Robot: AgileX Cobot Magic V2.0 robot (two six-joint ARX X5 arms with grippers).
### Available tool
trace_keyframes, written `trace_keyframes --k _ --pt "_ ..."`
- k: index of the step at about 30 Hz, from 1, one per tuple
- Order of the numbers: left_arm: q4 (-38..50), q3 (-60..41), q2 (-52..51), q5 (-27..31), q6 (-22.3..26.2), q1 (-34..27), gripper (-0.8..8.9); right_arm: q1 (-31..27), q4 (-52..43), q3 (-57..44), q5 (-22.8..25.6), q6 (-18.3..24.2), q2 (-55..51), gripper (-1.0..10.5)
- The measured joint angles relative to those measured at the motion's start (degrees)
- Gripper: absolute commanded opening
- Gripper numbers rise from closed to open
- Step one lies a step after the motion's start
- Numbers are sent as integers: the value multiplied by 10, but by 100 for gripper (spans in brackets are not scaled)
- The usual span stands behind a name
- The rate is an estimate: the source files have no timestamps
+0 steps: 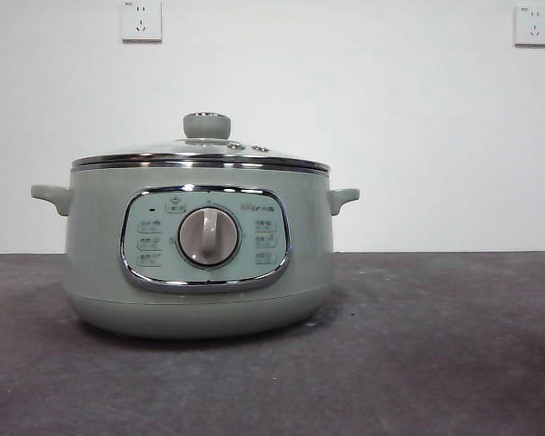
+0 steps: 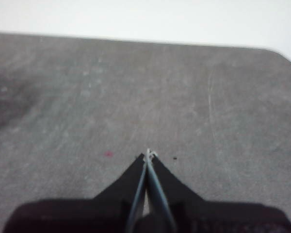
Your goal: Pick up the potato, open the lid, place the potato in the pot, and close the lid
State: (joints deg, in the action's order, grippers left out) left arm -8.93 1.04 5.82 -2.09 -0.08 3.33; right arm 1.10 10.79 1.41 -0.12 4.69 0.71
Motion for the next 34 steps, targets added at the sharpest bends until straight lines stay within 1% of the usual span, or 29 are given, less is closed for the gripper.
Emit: trace_keyframes --k 13,34 --pt "0 0 0 0 0 0 -3 0 3 0 6 -15 -1 1" --pt "0 0 0 0 0 0 -3 0 3 0 6 -15 -1 1"
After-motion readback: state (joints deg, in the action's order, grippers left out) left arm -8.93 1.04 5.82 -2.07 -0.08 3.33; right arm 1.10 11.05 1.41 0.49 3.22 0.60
